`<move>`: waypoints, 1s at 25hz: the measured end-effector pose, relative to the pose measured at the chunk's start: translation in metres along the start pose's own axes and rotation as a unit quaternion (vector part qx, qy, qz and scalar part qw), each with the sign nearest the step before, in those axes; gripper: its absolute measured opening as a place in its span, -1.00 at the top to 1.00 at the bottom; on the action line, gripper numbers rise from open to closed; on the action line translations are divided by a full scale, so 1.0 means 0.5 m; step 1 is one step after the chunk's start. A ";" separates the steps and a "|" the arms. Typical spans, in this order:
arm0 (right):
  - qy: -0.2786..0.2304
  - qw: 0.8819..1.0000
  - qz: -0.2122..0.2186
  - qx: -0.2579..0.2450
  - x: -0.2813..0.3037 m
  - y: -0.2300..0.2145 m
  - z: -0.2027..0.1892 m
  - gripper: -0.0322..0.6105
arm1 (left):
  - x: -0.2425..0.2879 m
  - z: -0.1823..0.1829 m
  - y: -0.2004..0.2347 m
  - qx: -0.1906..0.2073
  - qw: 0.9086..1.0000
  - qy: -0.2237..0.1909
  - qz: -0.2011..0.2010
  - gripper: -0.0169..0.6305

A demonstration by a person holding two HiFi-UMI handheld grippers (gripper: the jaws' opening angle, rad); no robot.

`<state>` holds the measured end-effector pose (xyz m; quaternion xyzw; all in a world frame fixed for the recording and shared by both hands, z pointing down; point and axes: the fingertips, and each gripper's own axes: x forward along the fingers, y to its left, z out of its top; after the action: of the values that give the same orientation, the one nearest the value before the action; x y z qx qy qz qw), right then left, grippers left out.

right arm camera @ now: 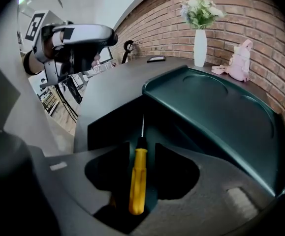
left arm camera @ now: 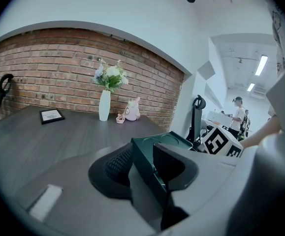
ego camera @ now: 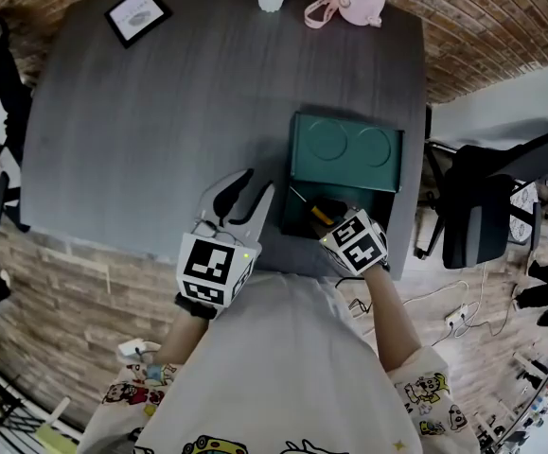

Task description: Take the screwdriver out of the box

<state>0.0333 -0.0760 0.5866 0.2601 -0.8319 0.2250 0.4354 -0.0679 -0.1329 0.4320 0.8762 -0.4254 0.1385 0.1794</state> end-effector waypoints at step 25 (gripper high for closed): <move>0.069 0.993 -0.032 -0.095 0.014 0.006 -0.014 0.43 | -0.005 -0.007 0.012 -0.008 1.000 -0.001 0.003 0.55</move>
<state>0.0323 -0.0712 0.5955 0.2283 -0.8088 0.1482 0.5213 -0.0745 -0.1330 0.4352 0.8735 -0.4296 0.1348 0.1851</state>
